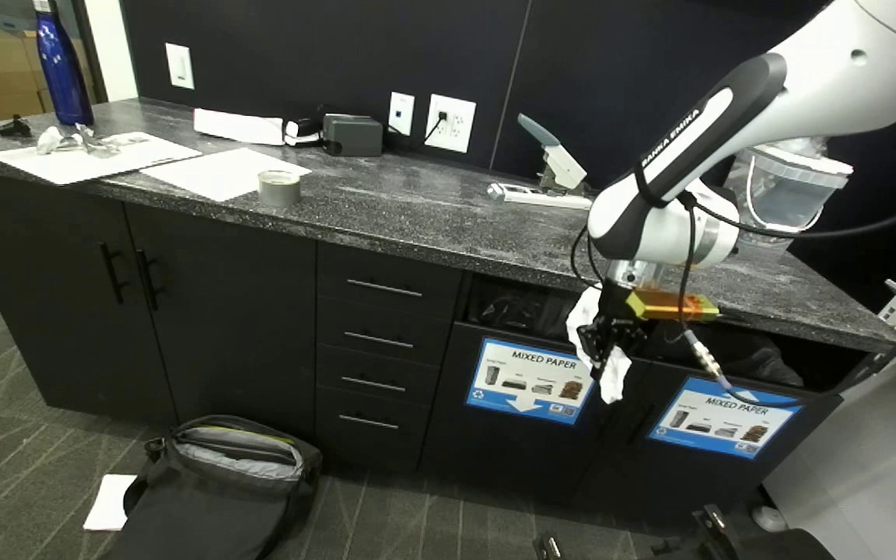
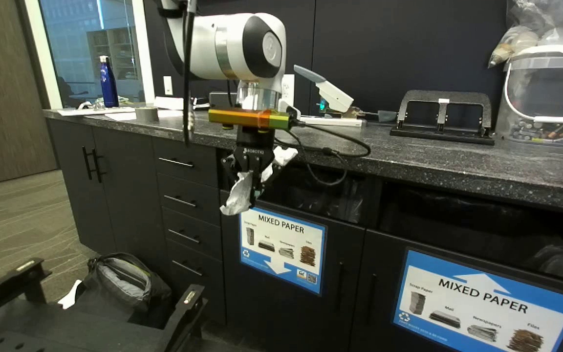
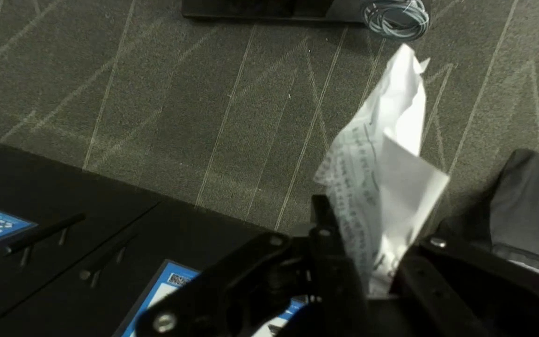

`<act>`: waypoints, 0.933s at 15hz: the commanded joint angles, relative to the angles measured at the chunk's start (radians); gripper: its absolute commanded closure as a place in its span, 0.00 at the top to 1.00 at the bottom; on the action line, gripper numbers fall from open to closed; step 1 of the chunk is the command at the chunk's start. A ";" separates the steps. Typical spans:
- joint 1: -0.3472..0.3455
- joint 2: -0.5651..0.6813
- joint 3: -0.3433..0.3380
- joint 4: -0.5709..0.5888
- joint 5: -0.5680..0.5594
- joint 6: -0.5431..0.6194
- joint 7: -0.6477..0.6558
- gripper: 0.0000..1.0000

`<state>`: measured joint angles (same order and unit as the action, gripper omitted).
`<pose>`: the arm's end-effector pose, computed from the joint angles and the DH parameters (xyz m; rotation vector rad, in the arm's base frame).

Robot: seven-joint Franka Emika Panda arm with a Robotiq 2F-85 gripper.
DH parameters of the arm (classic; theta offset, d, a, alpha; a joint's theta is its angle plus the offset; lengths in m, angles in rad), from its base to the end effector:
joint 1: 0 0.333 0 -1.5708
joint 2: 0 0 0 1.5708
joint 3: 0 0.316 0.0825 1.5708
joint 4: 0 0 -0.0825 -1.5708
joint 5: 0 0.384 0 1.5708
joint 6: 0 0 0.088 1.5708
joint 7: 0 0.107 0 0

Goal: Pick up all the pieces of paper on the countertop and throw them in the bin

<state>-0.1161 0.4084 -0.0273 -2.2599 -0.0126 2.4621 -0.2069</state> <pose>0.5086 -0.0741 0.1634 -3.1046 -0.1169 0.3212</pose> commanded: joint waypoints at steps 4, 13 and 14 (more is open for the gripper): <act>-0.012 0.142 0.029 -0.084 -0.021 0.375 -0.058 0.09; 0.152 0.300 -0.075 0.063 -0.165 0.650 0.006 0.10; 0.169 0.312 -0.092 0.080 -0.165 0.674 0.015 0.09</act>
<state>-0.0109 0.6883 -0.0565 -2.2327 -0.1471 3.0587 -0.2367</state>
